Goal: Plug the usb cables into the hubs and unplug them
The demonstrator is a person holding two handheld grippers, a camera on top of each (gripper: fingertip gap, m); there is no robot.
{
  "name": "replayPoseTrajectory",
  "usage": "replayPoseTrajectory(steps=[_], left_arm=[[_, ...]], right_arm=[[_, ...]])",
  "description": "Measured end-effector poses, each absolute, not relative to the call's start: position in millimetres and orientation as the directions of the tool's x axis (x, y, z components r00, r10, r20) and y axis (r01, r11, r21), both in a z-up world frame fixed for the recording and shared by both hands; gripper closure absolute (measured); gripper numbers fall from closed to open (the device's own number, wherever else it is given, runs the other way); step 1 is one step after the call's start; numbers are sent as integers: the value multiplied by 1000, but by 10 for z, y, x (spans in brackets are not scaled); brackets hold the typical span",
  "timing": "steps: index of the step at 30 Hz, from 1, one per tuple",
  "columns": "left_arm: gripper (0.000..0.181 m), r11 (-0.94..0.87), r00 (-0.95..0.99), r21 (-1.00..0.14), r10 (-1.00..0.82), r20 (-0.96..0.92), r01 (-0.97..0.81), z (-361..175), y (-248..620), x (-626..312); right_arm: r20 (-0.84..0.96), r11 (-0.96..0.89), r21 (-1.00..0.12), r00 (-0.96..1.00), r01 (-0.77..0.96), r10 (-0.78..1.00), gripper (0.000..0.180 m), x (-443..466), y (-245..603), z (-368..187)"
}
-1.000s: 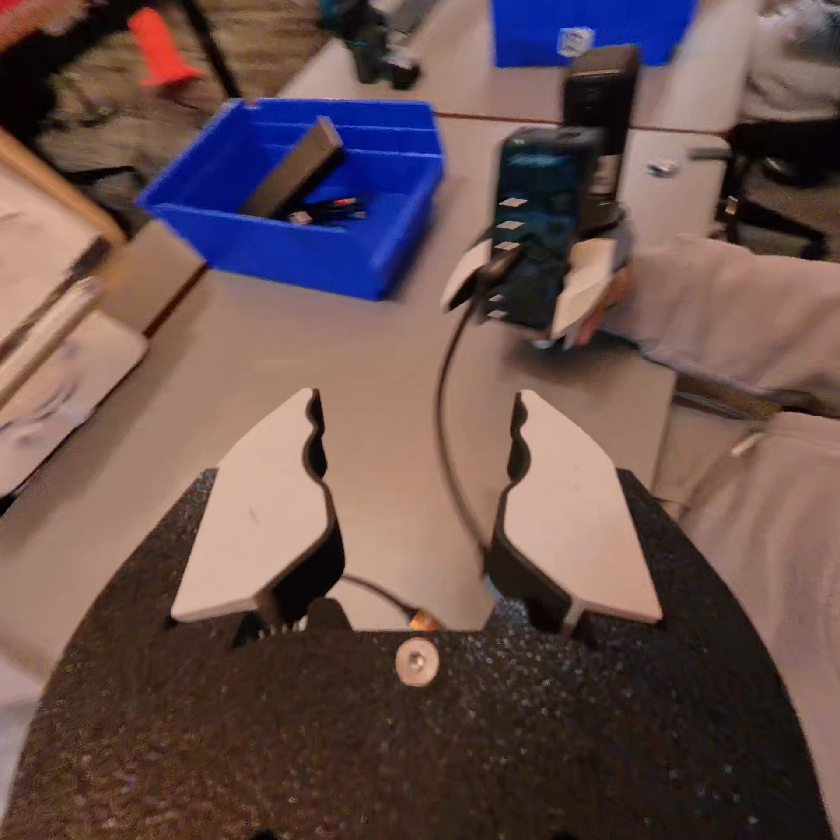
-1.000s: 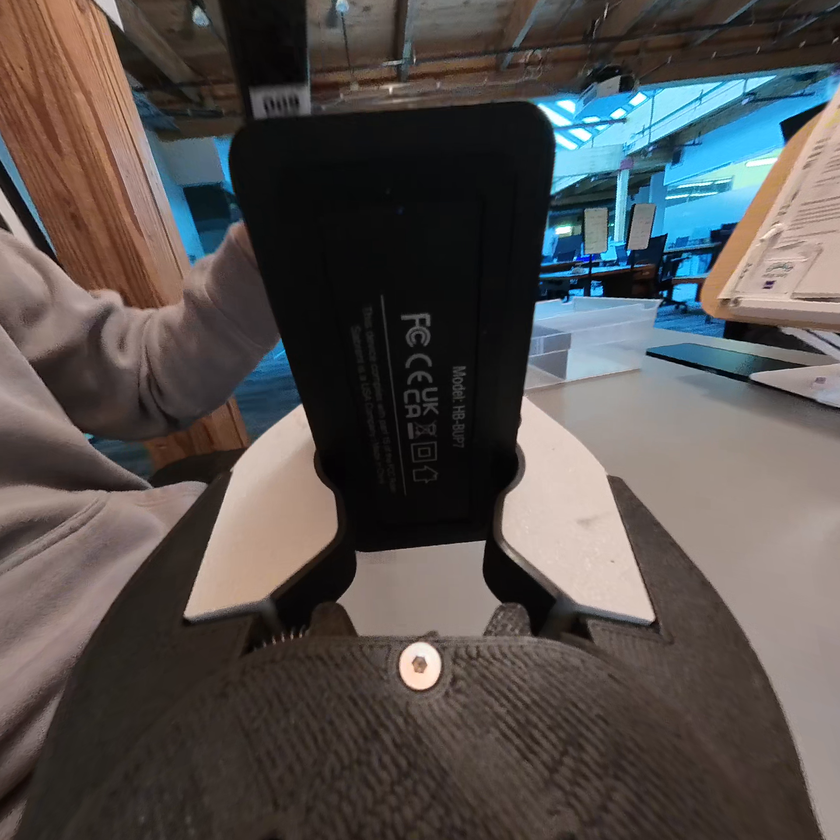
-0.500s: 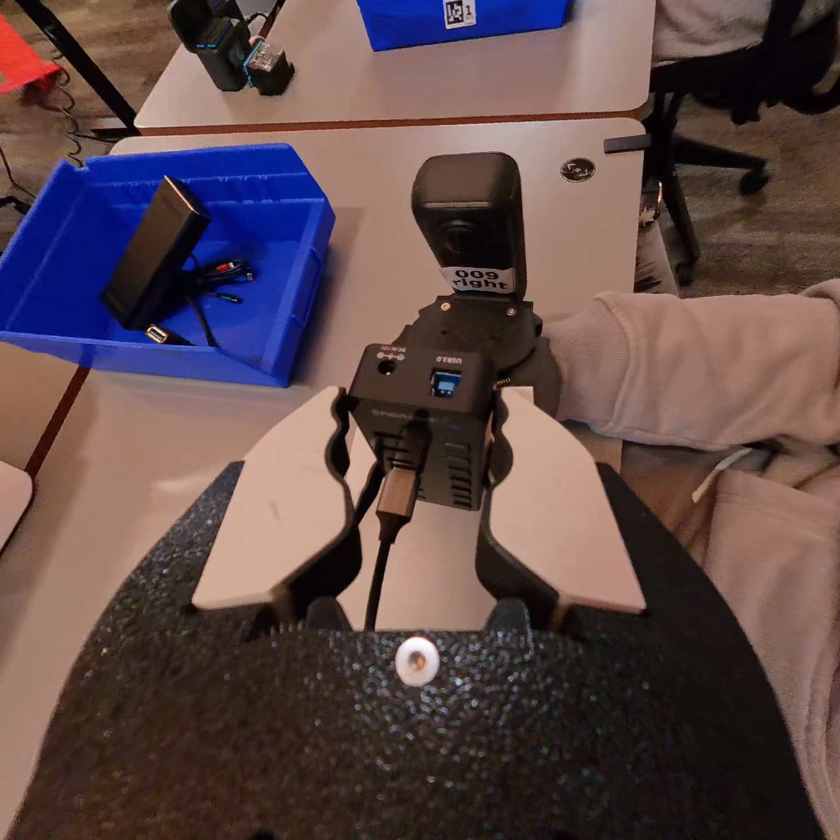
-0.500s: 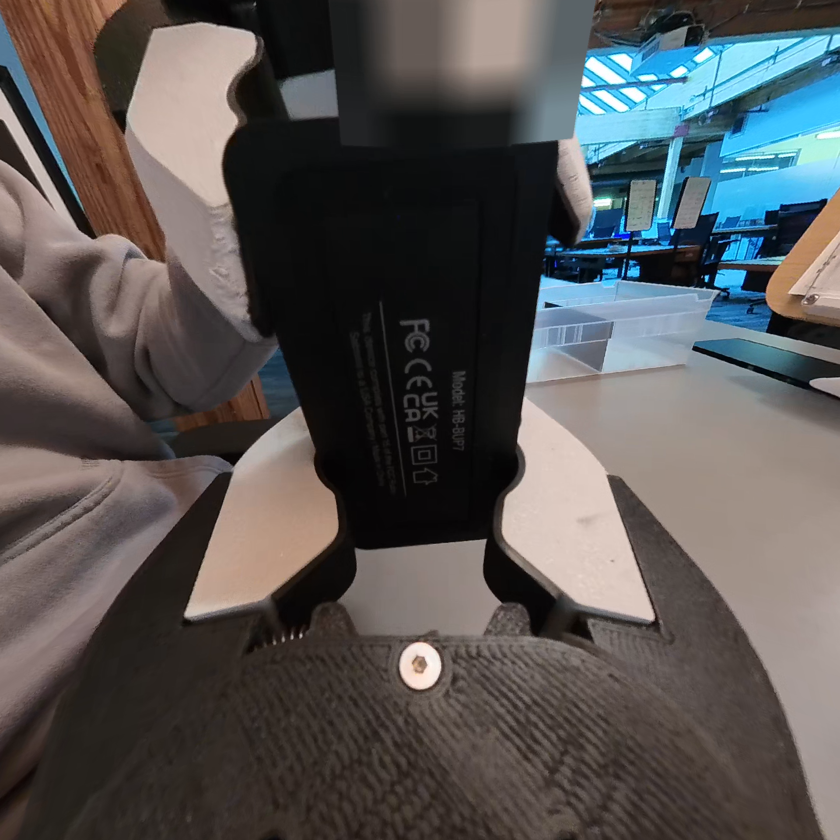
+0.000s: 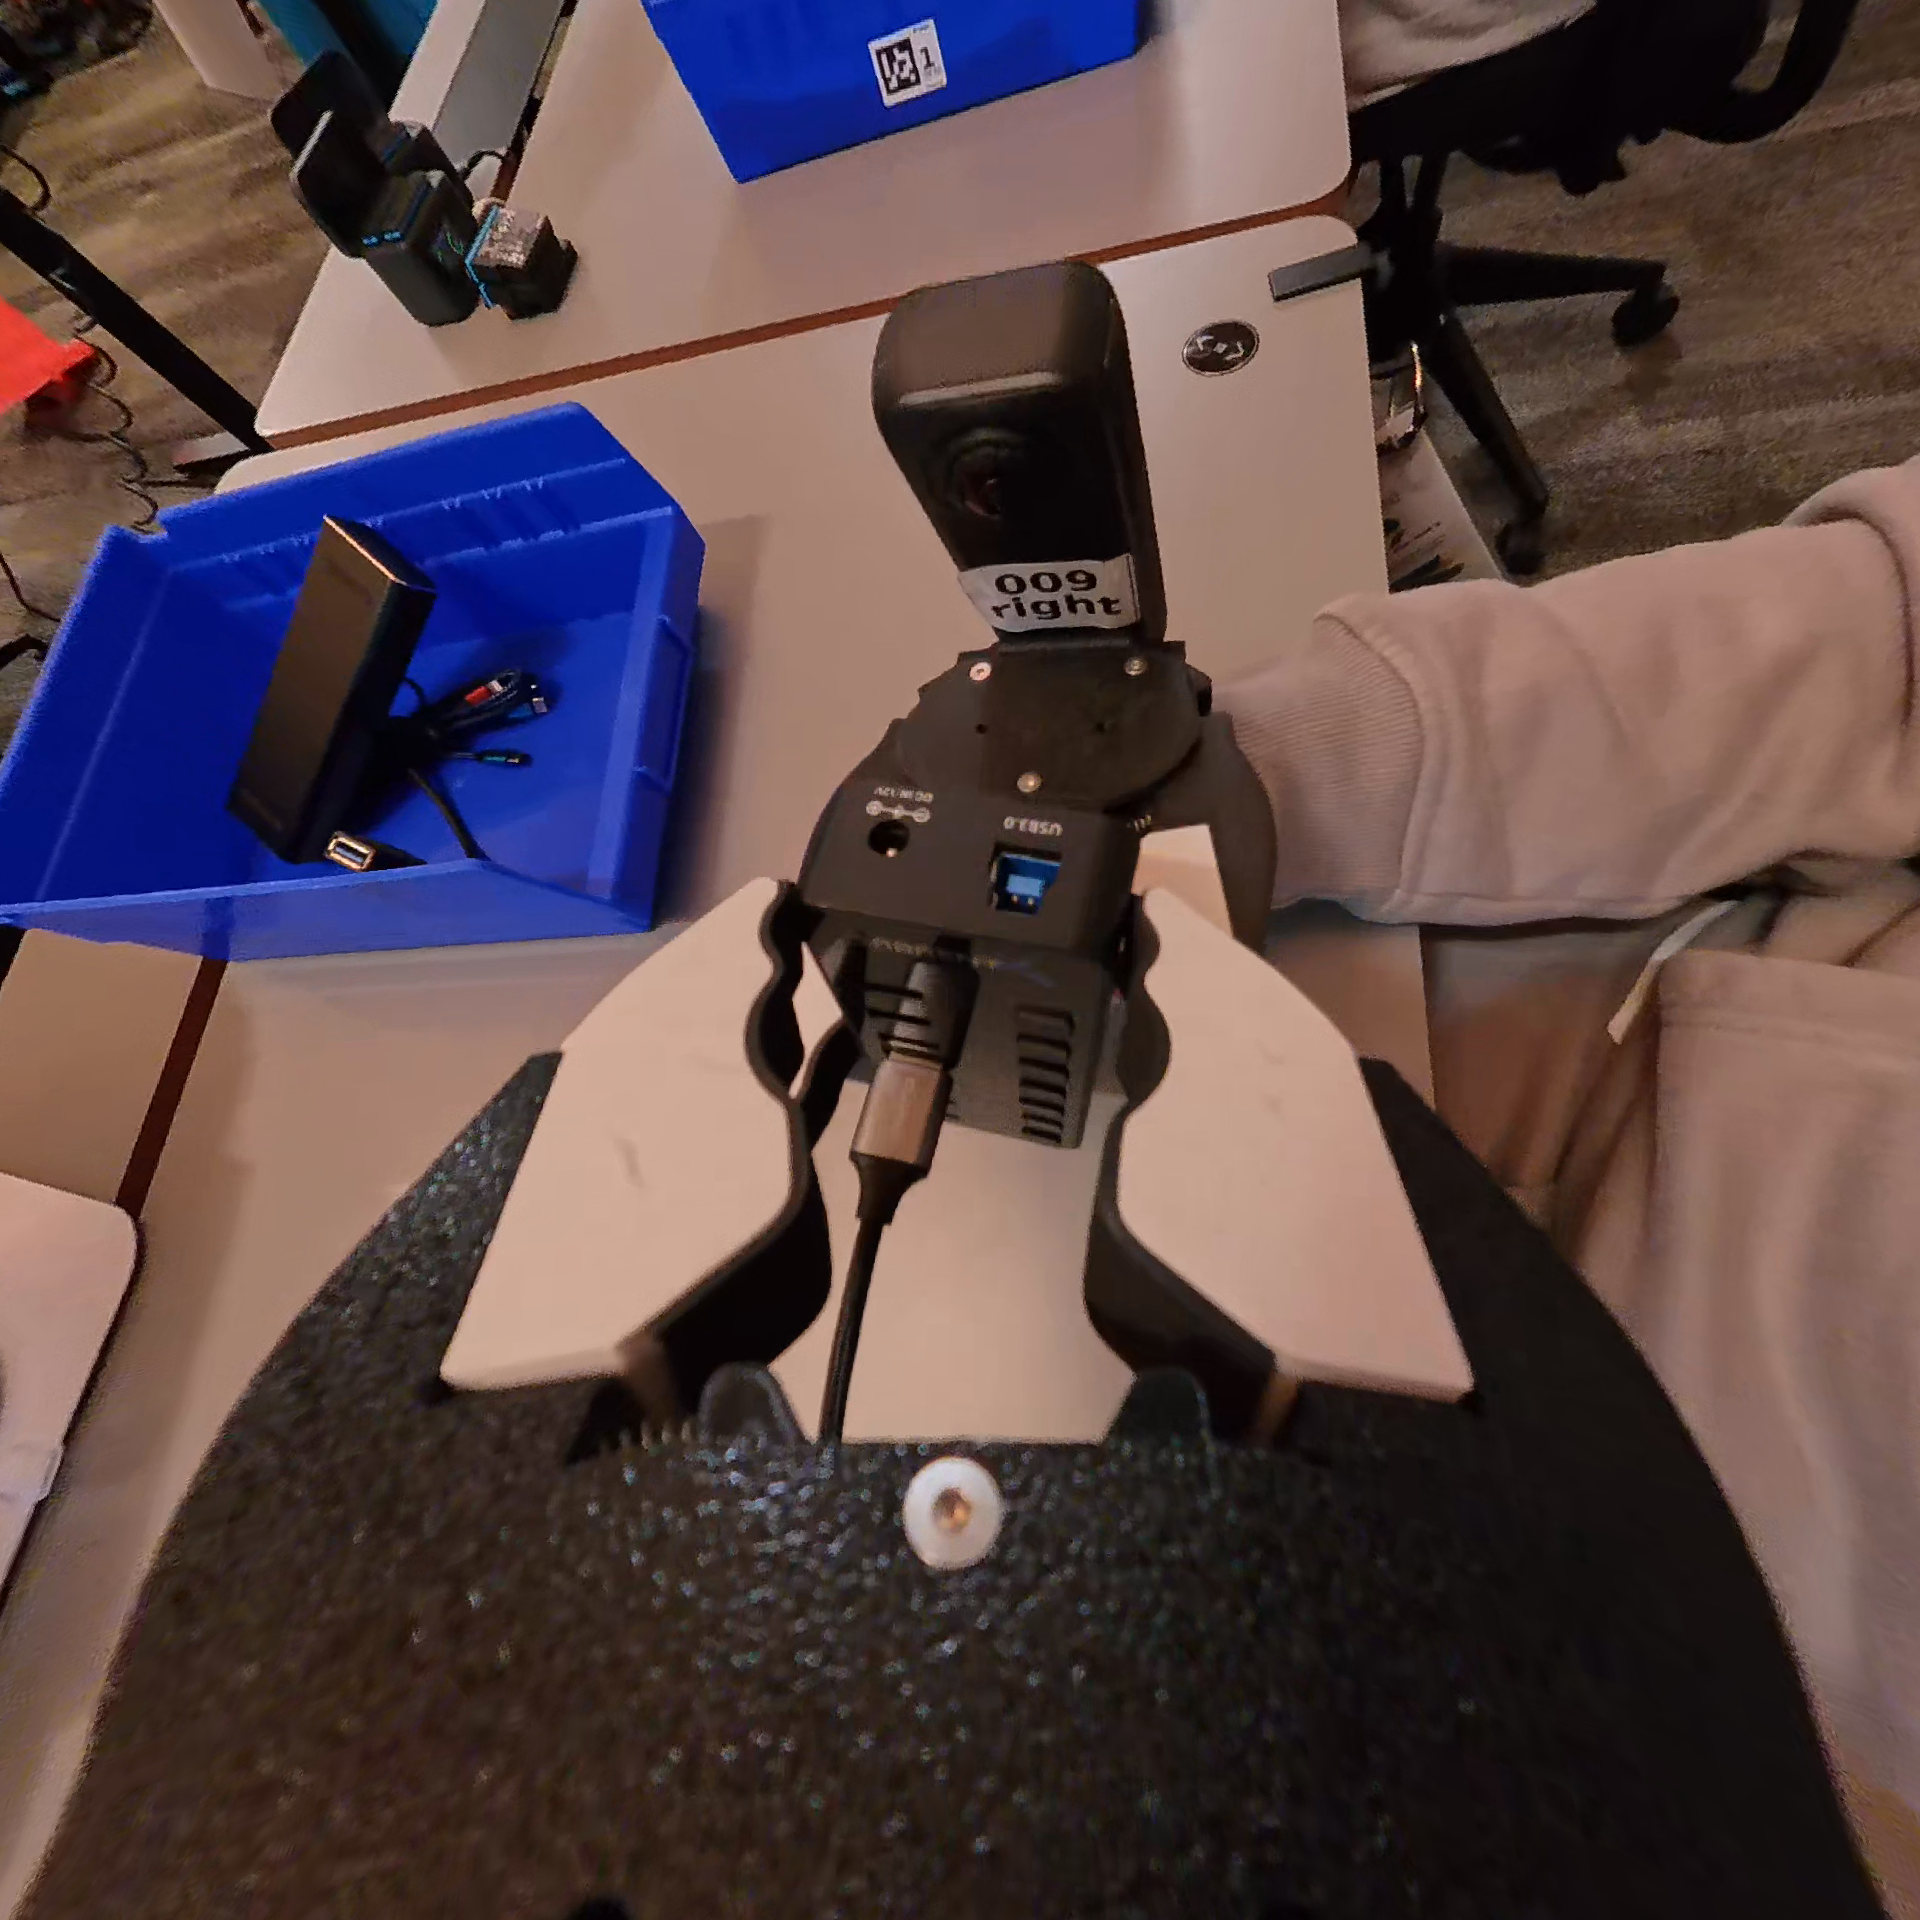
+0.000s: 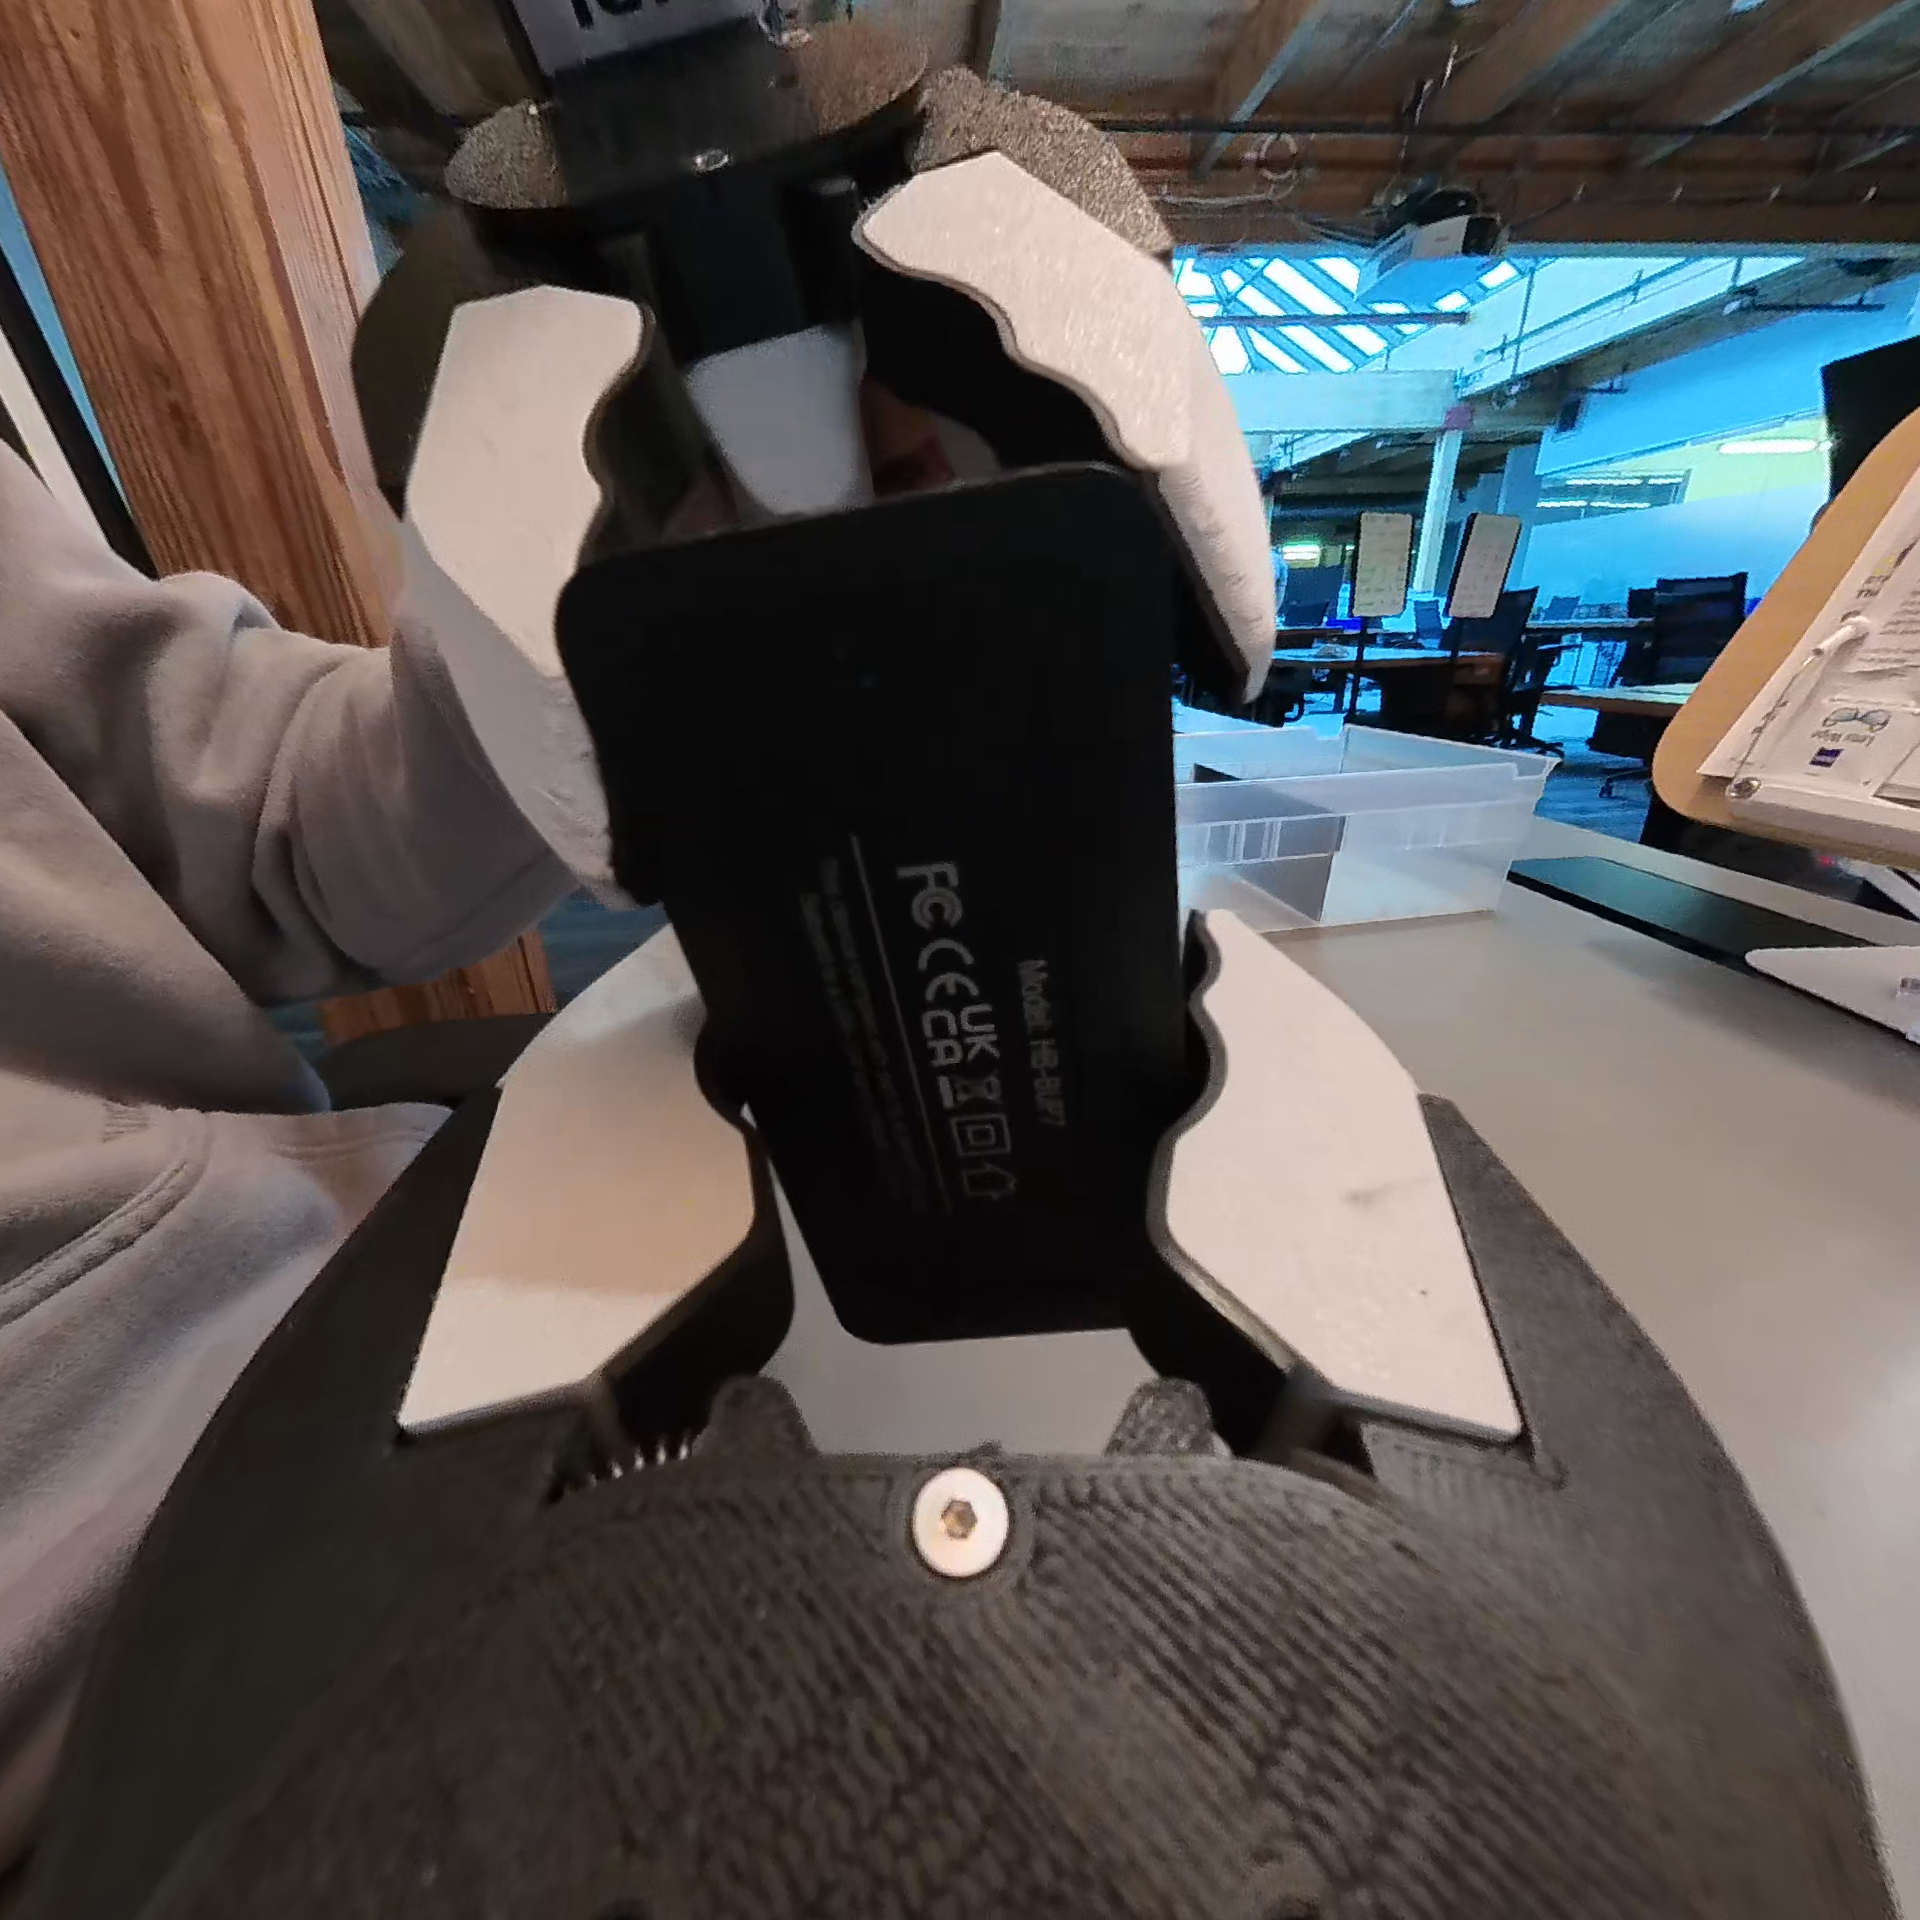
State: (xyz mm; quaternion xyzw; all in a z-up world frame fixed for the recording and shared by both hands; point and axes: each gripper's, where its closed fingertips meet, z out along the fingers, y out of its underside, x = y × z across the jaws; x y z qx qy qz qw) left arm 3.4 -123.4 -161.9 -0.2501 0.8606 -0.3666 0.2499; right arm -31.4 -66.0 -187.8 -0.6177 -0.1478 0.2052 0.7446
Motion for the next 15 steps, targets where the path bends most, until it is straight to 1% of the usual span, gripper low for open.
replayPoseTrajectory(steps=[1,5,9,11,12,15], left_arm=[[122,613,-750,-750,-611,-252,-248,-1620,-1228,28],[122,614,-755,-754,-603,-256,-235,-1604,-1268,8],[122,565,-740,-787,-635,-224,-246,-1530,-1307,3],[111,534,-702,-821,-664,-260,-201,-1356,-1260,-4],[111,510,-681,-842,-681,-270,-176,-1243,-1207,-28],[117,413,-595,-903,-757,-269,-117,-932,-881,-103]], right_arm=[[-32,150,-982,876,-119,482,102,-307,-657,-1882],[4,154,-985,868,-83,496,105,-342,-687,-1880],[-51,176,-965,798,-194,600,106,-420,-789,-1788],[-80,189,-945,748,-267,659,105,-438,-879,-1723],[-88,198,-933,725,-300,683,105,-435,-930,-1694],[-115,206,-902,670,-381,734,105,-395,-1047,-1637]])
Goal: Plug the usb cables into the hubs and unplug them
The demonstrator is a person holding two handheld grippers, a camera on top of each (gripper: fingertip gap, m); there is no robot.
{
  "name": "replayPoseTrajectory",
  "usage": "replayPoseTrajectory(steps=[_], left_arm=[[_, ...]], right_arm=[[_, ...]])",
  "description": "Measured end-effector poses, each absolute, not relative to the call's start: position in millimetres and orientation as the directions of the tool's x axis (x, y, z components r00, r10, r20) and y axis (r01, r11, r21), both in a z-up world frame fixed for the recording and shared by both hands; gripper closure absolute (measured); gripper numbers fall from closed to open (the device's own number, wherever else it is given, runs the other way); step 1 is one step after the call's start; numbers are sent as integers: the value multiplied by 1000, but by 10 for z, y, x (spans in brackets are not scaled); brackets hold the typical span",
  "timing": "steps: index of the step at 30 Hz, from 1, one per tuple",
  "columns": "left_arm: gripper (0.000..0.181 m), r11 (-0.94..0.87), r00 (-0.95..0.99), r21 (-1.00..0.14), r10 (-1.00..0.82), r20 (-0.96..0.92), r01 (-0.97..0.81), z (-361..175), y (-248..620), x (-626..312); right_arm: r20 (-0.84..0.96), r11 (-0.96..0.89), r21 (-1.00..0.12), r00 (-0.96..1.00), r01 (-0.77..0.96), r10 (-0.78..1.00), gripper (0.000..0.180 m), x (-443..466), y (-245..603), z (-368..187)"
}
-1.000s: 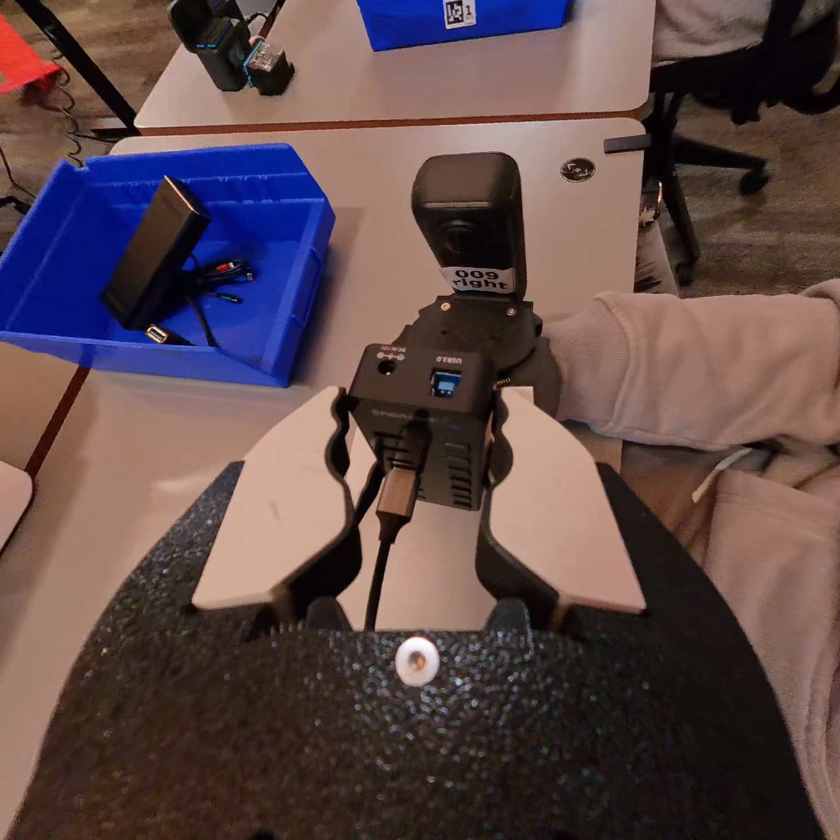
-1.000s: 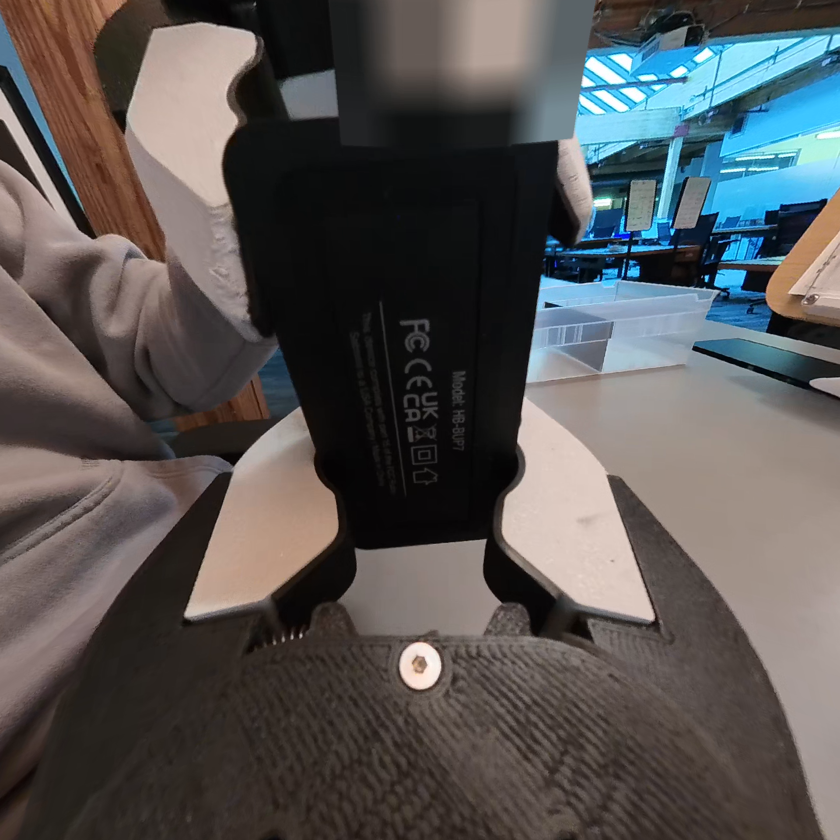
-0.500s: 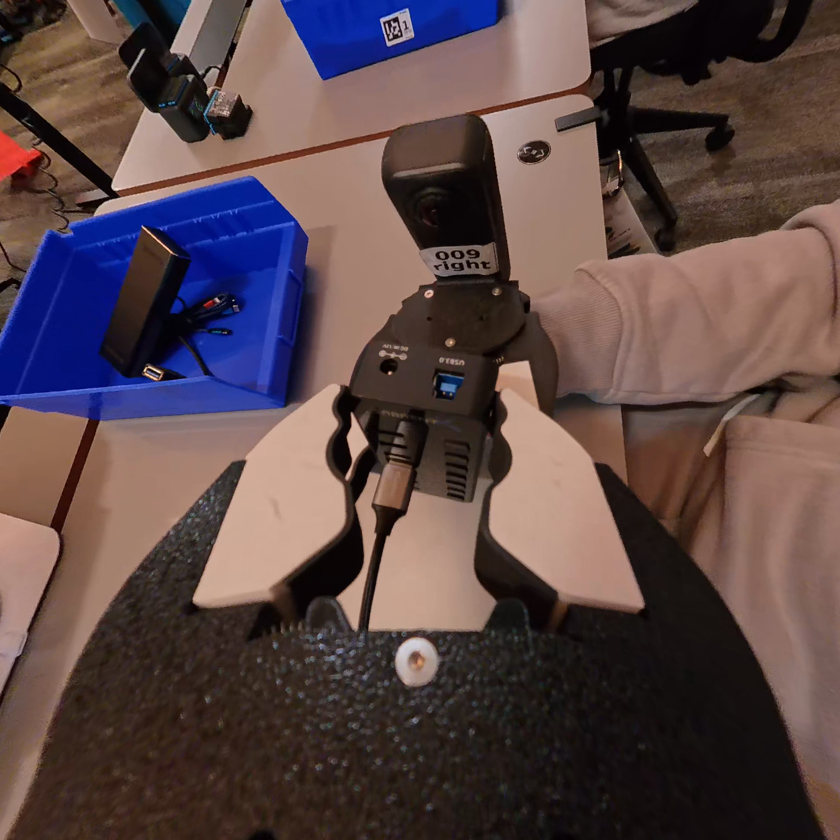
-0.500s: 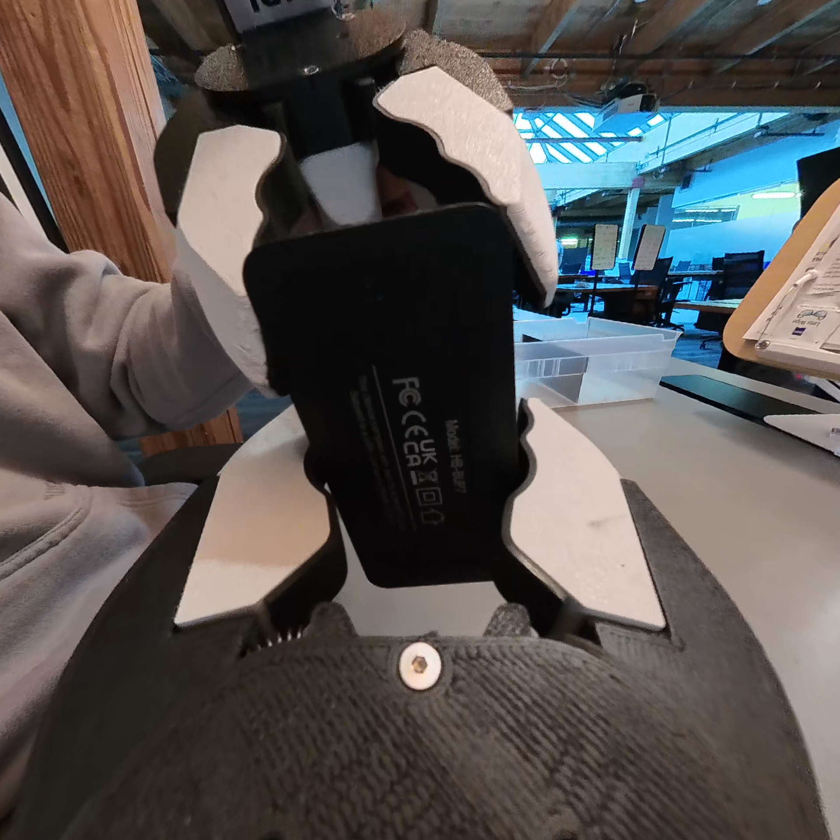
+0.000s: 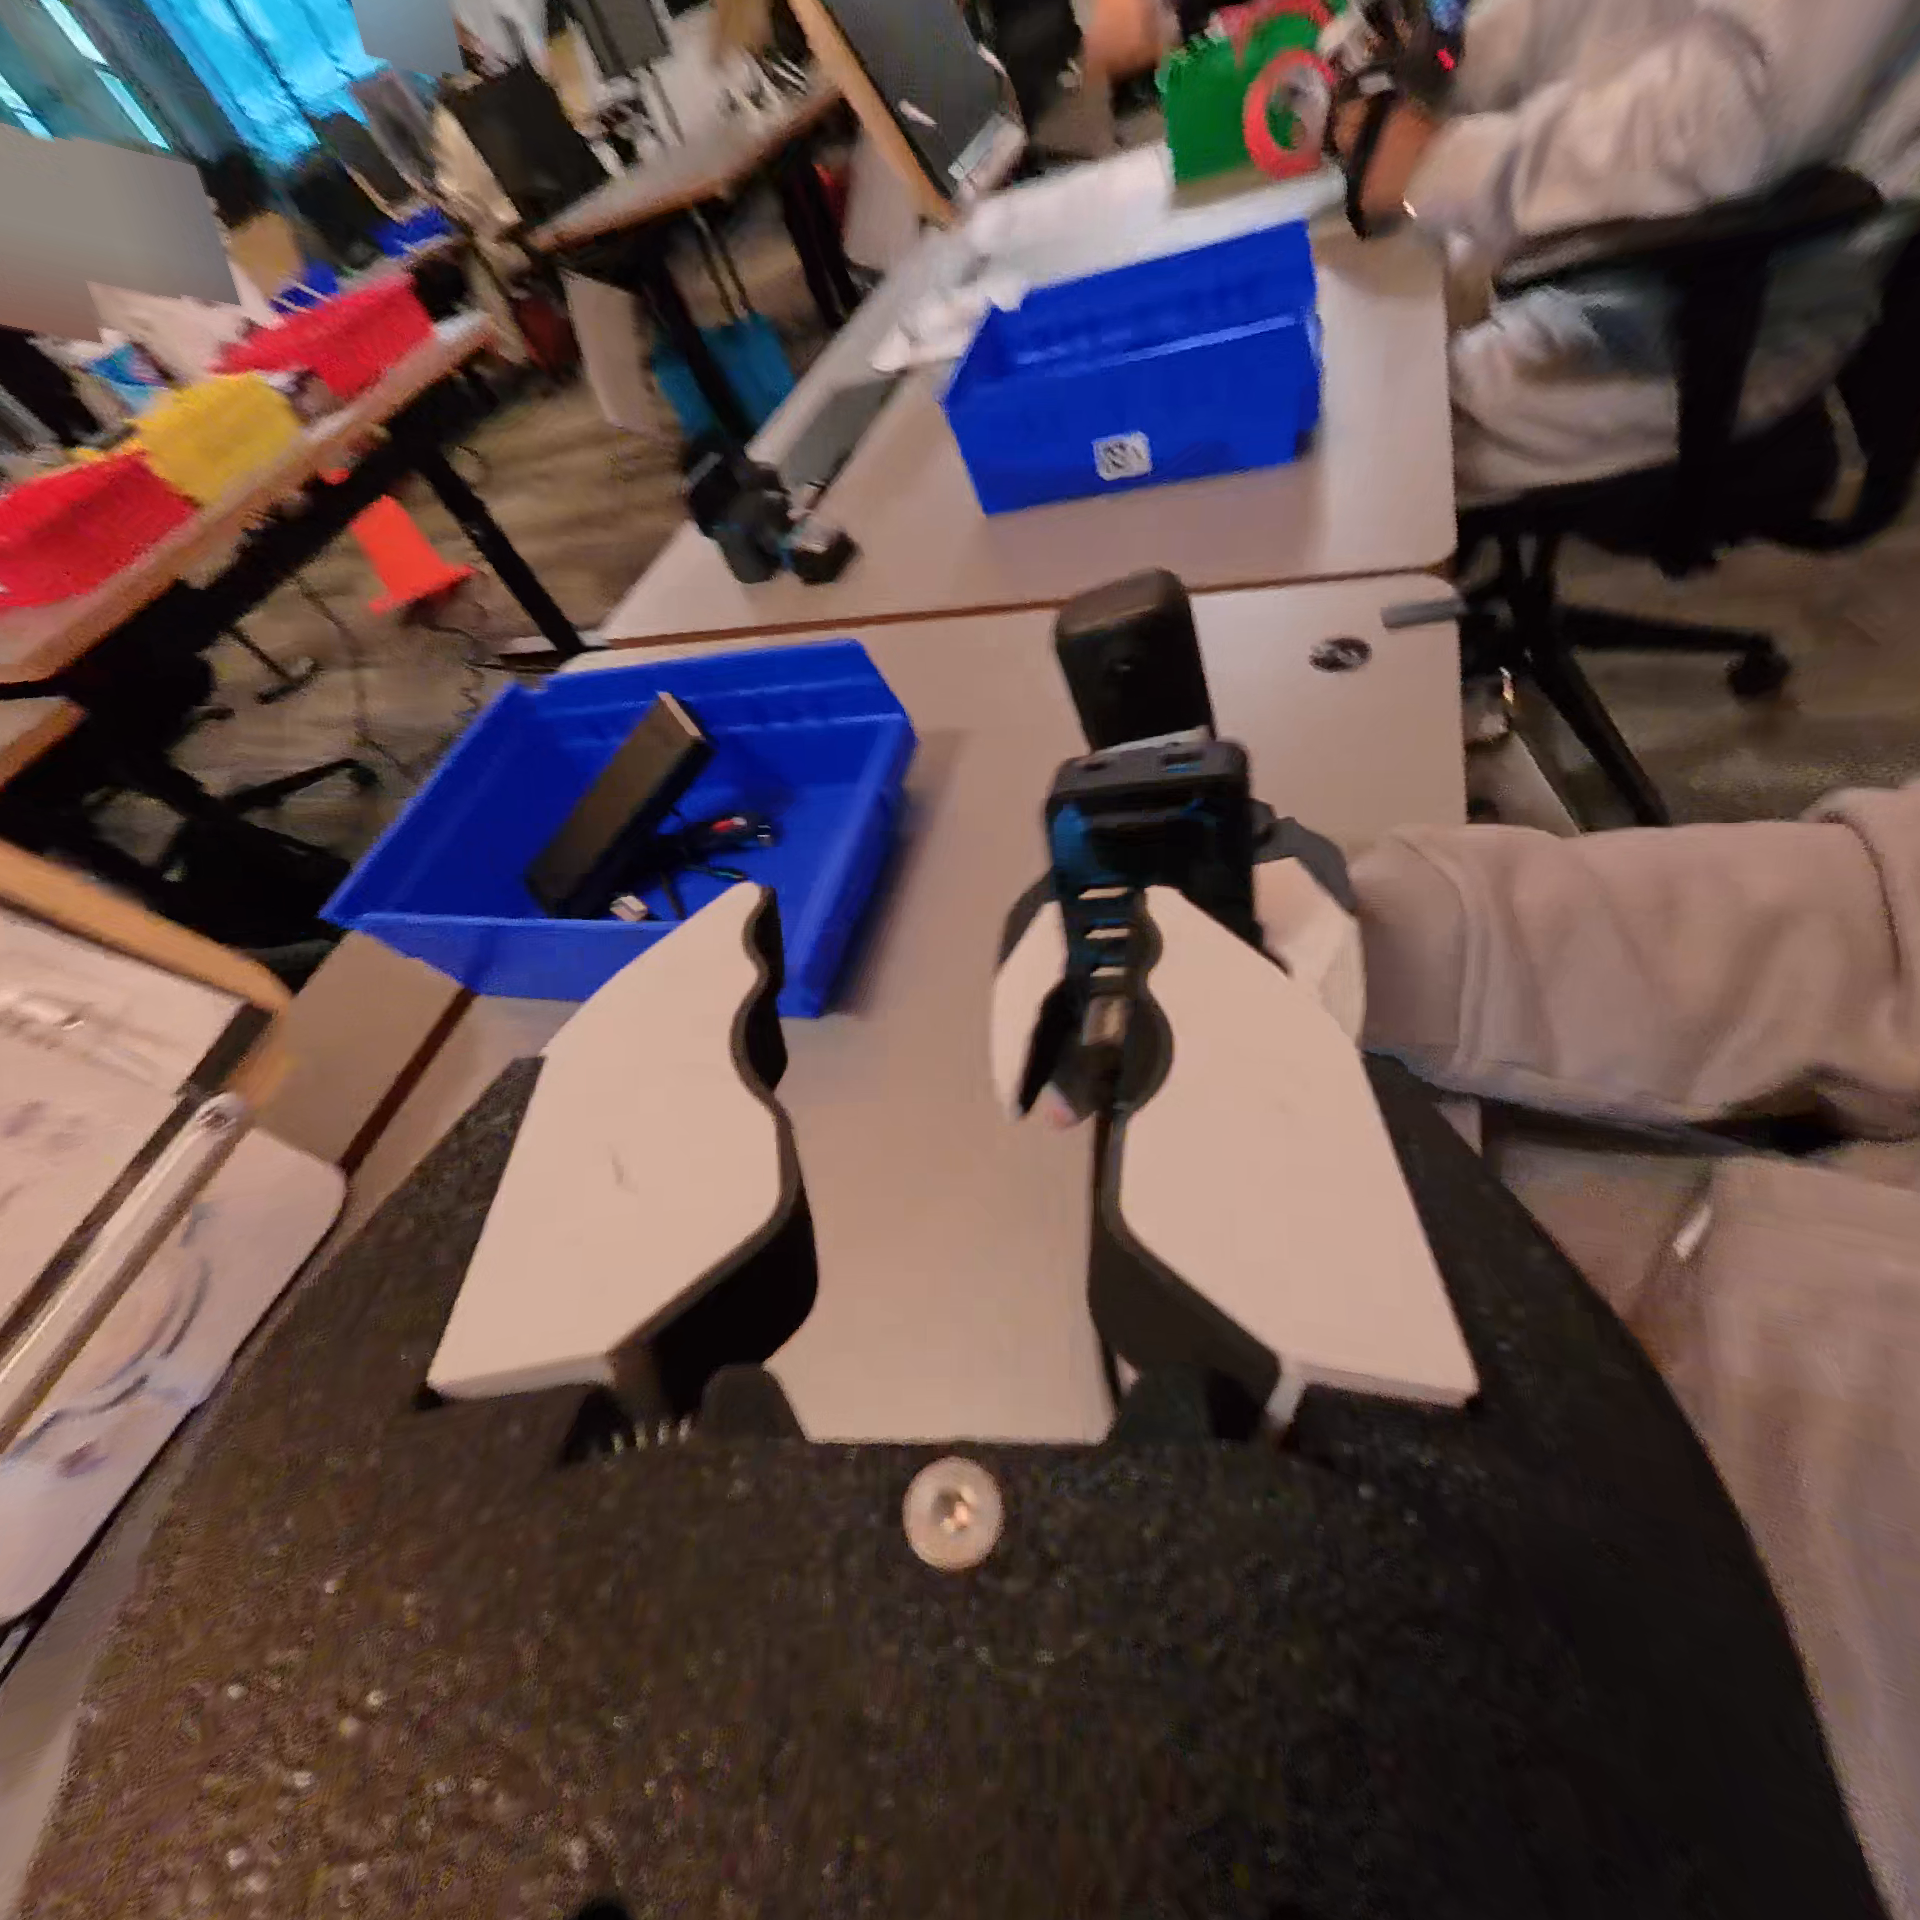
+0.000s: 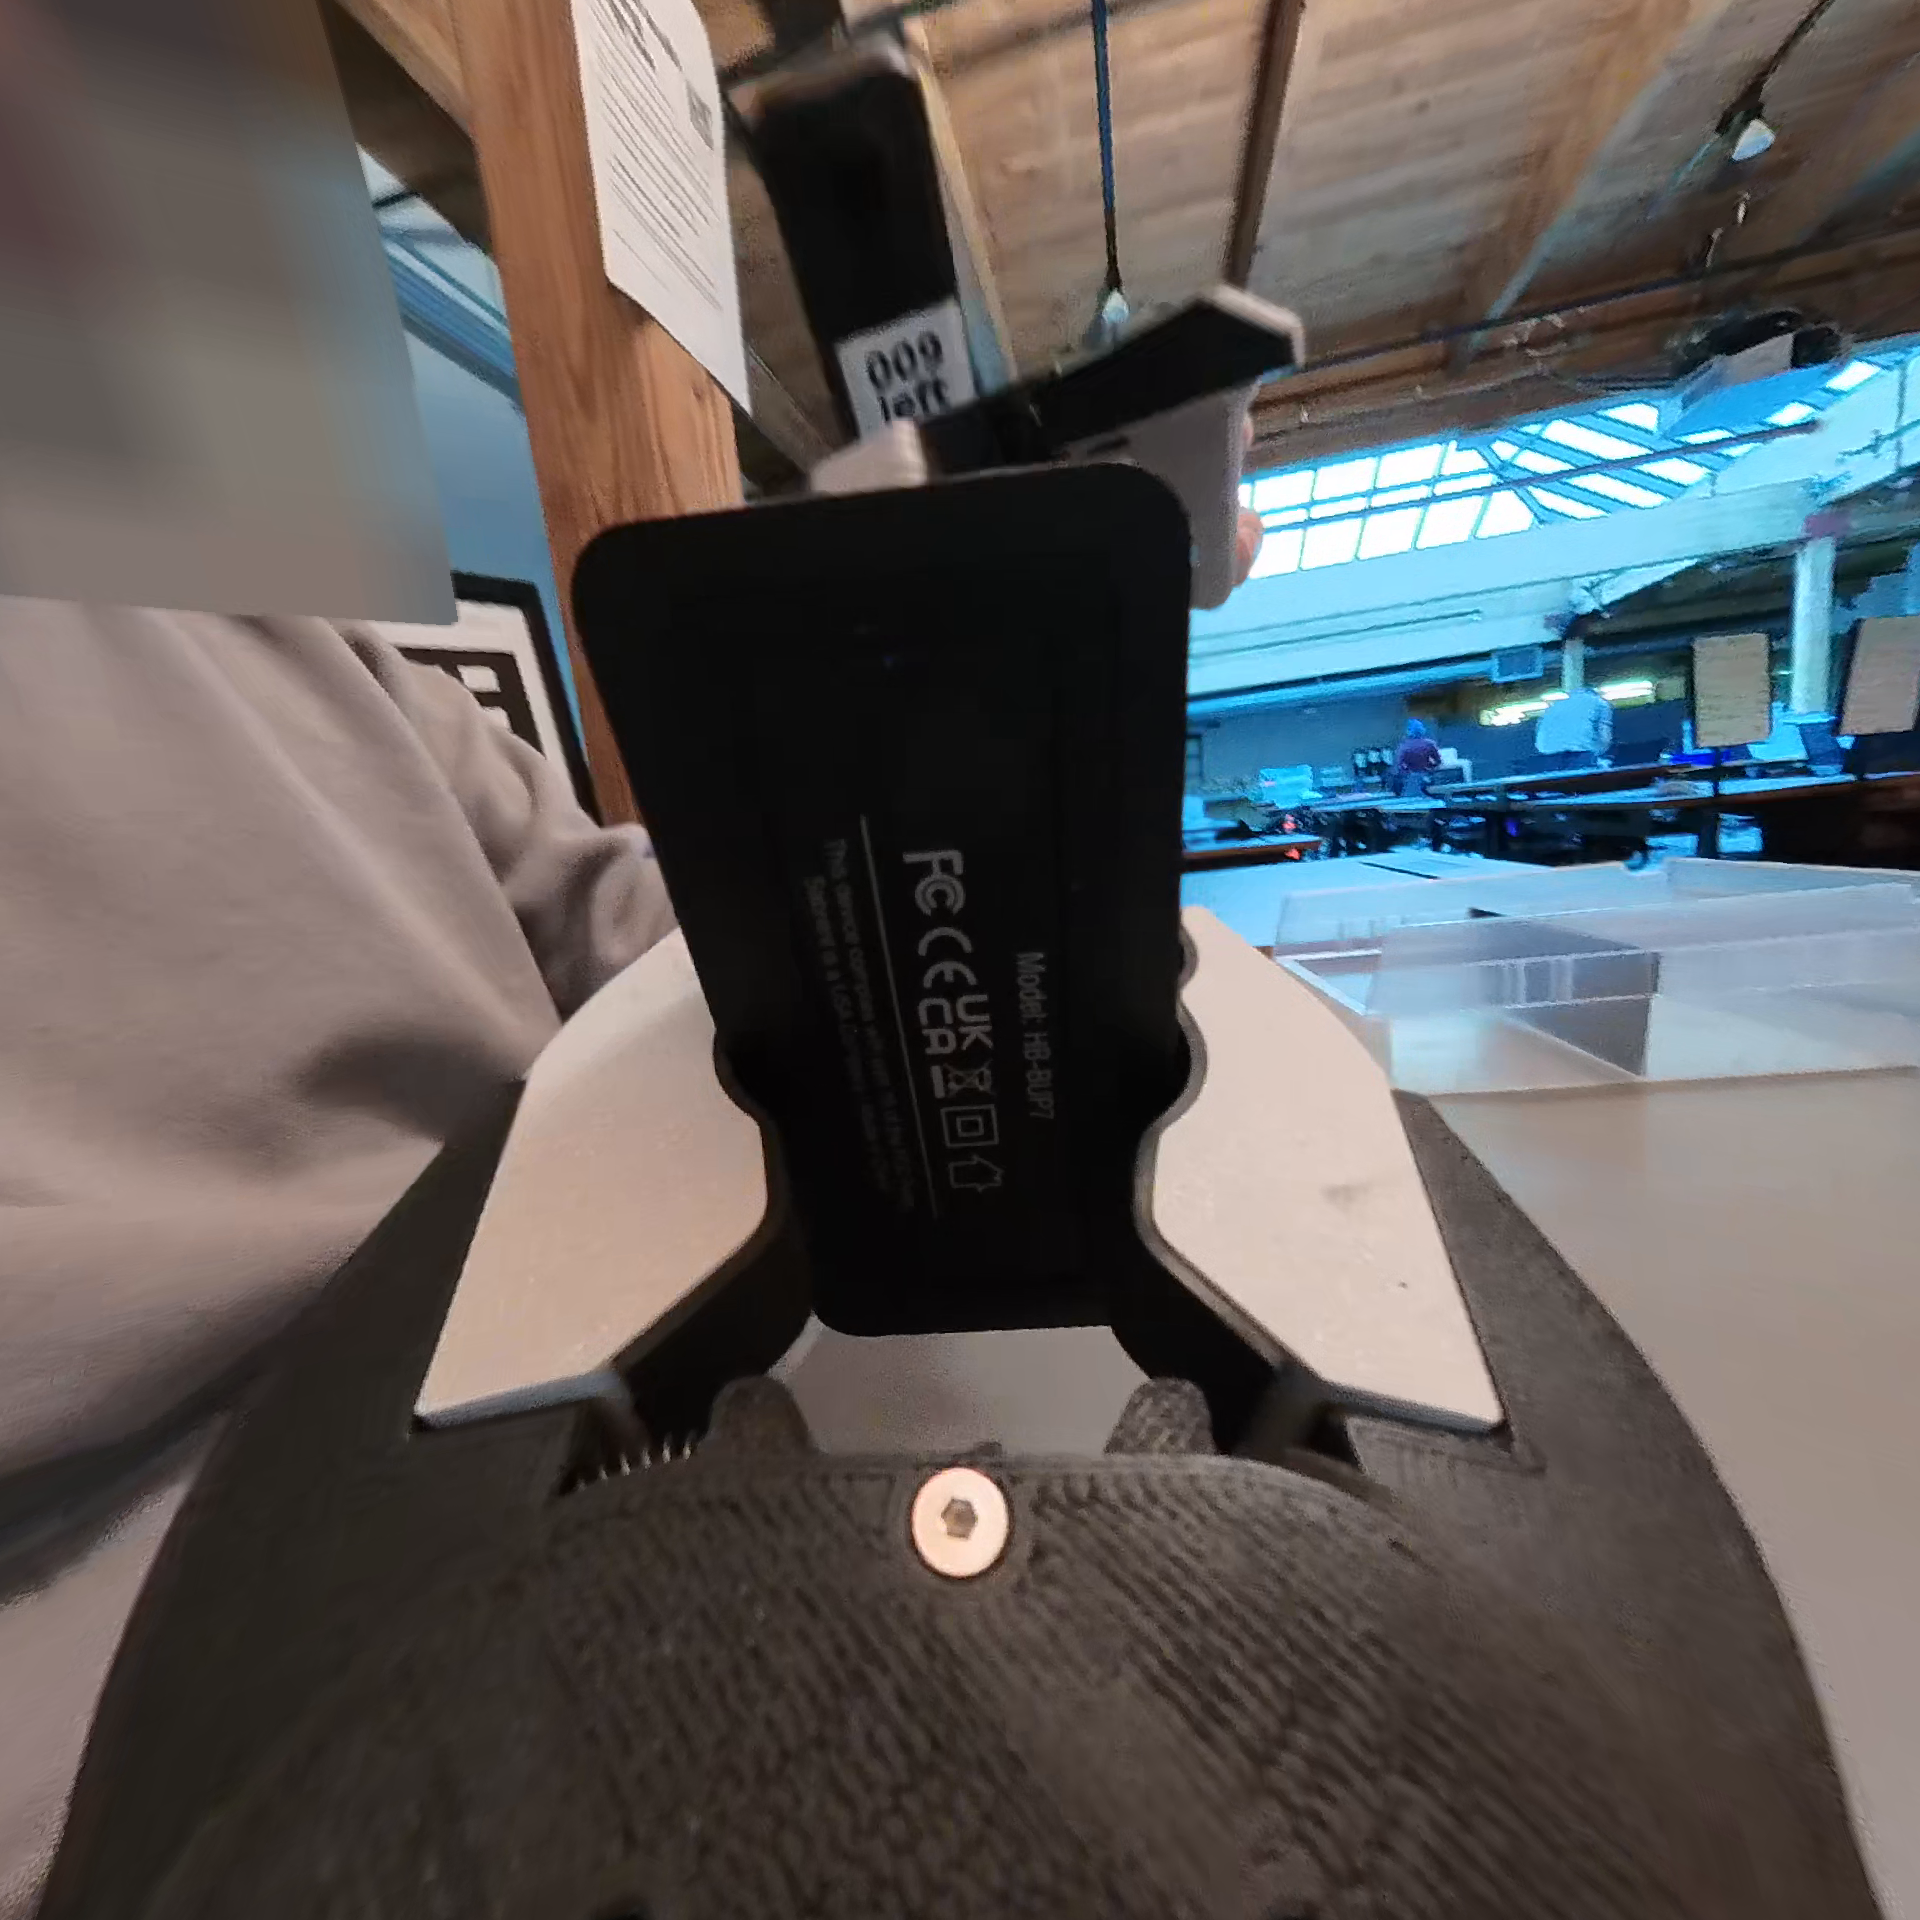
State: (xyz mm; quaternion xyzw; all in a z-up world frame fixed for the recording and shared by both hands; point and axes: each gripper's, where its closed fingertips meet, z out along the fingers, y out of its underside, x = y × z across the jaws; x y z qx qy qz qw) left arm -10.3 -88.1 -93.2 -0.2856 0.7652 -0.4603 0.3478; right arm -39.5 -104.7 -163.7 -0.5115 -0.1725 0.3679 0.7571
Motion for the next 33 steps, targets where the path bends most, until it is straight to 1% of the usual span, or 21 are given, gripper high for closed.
replayPoseTrajectory(steps=[2,5,7,9,11,12,14,15,16,18,20,21,22,25,28,30,31,32,33], left_arm=[[118,383,-553,-914,-795,-251,-136,-904,-594,-153],[119,401,-473,-889,-841,-262,-220,-1071,-123,-193],[124,435,-436,-852,-853,-286,-291,-1282,157,-236],[128,531,-452,-776,-816,-359,-341,-1560,392,-306],[127,703,-556,-622,-687,-468,-346,-1923,582,-438],[127,782,-631,-521,-603,-488,-343,-2138,665,-543],[126,892,-719,-313,-448,-532,-325,-2496,894,-683],[125,936,-761,-210,-353,-544,-284,-2651,988,-744],[125,968,-785,-112,-249,-568,-226,-2767,1067,-778],[124,993,-810,43,-62,-583,-107,-2930,1116,-823],[124,980,-810,196,150,-567,44,-3033,1083,-856],[123,962,-797,248,239,-555,115,-3060,1046,-857],[125,951,-793,260,288,-537,170,-3081,987,-866],[133,952,-838,197,299,-456,233,-3143,839,-896],[139,965,-894,136,260,-365,225,-3196,768,-877],[144,977,-943,74,214,-256,202,-3265,704,-950],[146,981,-961,63,194,-195,185,-3300,703,-997],[153,985,-974,52,173,-145,167,-3313,709,-1028],[152,990,-981,40,142,-134,138,-3315,708,-1006]], right_arm=[[-126,210,-887,653,-411,747,105,-359,-1085,-1616],[-131,215,-876,643,-431,754,105,-332,-1113,-1597],[-135,215,-878,653,-427,745,105,-316,-1099,-1610],[-140,220,-892,704,-395,696,105,-257,-1035,-1658],[-152,192,-916,747,-352,647,105,-192,-968,-1759],[-154,177,-926,762,-334,628,105,-171,-949,-1804],[-154,170,-933,779,-317,608,106,-139,-941,-1836],[-152,165,-939,793,-303,591,106,-113,-932,-1858],[-149,160,-943,802,-291,579,106,-94,-932,-1878],[-148,143,-949,796,-283,587,106,-92,-969,-1906],[-144,131,-951,778,-279,612,106,-115,-1030,-1914],[-143,130,-952,776,-278,614,106,-111,-1047,-1915],[-146,125,-952,776,-278,613,106,-105,-1052,-1923],[-145,125,-953,777,-276,613,106,-99,-1046,-1929],[-145,112,-957,773,-269,618,106,-115,-1036,-1951],[-138,110,-959,773,-260,619,106,-122,-1035,-1960],[-139,112,-958,770,-263,622,106,-124,-1042,-1953],[-138,116,-957,770,-265,623,106,-123,-1047,-1947],[-136,118,-957,771,-264,622,106,-116,-1050,-1944]])
